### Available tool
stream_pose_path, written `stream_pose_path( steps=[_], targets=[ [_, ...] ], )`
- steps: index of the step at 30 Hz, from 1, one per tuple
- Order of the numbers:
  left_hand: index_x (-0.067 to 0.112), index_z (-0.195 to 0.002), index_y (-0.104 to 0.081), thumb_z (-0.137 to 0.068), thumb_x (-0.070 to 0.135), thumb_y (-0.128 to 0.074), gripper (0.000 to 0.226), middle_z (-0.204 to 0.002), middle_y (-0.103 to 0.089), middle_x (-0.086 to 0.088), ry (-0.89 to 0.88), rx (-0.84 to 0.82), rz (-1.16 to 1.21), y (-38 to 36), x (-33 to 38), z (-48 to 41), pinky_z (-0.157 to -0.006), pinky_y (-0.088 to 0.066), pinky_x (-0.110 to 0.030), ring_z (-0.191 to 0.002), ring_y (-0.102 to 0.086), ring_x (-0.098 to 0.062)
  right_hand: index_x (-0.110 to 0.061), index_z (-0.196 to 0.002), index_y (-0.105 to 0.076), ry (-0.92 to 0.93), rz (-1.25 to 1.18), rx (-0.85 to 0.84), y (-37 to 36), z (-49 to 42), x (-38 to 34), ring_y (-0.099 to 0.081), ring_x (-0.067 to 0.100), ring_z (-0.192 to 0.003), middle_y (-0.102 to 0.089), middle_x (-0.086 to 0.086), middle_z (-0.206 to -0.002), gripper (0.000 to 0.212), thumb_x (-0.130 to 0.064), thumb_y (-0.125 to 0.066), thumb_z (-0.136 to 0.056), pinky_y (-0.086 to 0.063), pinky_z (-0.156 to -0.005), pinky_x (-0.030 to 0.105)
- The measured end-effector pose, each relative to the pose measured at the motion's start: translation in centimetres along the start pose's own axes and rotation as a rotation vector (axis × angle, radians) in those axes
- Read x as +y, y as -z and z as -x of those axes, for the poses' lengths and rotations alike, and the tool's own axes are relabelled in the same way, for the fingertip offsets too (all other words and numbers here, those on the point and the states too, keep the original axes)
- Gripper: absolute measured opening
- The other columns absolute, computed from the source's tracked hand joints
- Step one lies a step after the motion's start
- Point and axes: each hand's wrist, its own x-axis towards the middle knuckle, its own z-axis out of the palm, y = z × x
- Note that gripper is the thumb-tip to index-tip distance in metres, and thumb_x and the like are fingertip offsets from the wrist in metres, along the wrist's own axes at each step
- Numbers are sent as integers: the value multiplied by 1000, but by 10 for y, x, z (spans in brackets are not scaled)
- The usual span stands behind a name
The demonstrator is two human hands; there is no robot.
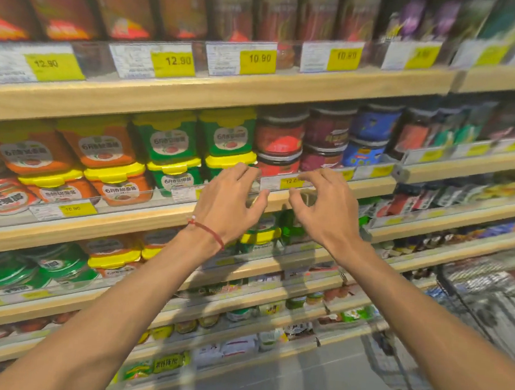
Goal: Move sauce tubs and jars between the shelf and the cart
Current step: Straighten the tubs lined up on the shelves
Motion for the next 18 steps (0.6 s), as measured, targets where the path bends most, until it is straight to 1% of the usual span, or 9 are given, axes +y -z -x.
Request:
stream_pose_path(
  steps=[4,7,10,13,14,16,18],
  targets=[
    [11,-114,-65,-94,36,-57,33,-103,-65,-6,-32,22,-22,-22,31,-23,-76,-53,-41,-96,-63,-30,-13,-115,-75,17,-26,6,13,-16,38,-63,28,-107,-71,4,-110,43,-44,-58,-90,-53,-88,41],
    [10,-112,-65,-94,36,-58,32,-101,-65,-6,-26,23,-55,-41,56,-39,-73,-53,-41,-92,-62,-30,-15,-116,-74,43,-43,-7,23,-31,69,-63,25,-106,-71,2,-111,43,-45,-57,-90,-51,-89,39],
    [10,-114,-66,-95,34,-60,31,-102,-65,-5,-3,27,-85,-61,79,-55,-77,-53,-41,-93,-62,-28,-16,-115,-74,77,-82,-11,33,-43,98,-61,22,-106,-70,0,-110,40,-44,-58,-91,-47,-88,34],
    [10,-113,-65,-94,34,-60,31,-100,-65,-5,35,45,-111,-75,96,-67,-77,-50,-40,-92,-60,-28,-16,-119,-72,100,-126,-52,41,-54,118,-61,21,-107,-69,-1,-112,42,-44,-58,-92,-49,-88,37],
    [9,-115,-65,-94,34,-59,33,-100,-66,-6,48,45,-109,-79,101,-69,-79,-50,-41,-93,-61,-29,-17,-120,-72,106,-140,-67,43,-57,122,-60,21,-108,-69,-1,-113,42,-44,-57,-92,-50,-89,38],
    [8,-127,-63,-95,35,-58,42,-106,-69,-9,83,35,-102,-83,111,-73,-84,-52,-42,-99,-63,-32,-18,-126,-69,106,-167,-93,46,-61,129,-59,20,-113,-69,-2,-119,42,-42,-60,-93,-49,-94,37],
    [8,-144,-52,-99,39,-54,54,-114,-70,-13,160,9,-103,-86,119,-78,-85,-52,-43,-103,-64,-36,-19,-136,-63,90,-187,-132,46,-67,132,-56,19,-123,-67,-3,-131,46,-40,-63,-96,-44,-100,33]
  ],
)
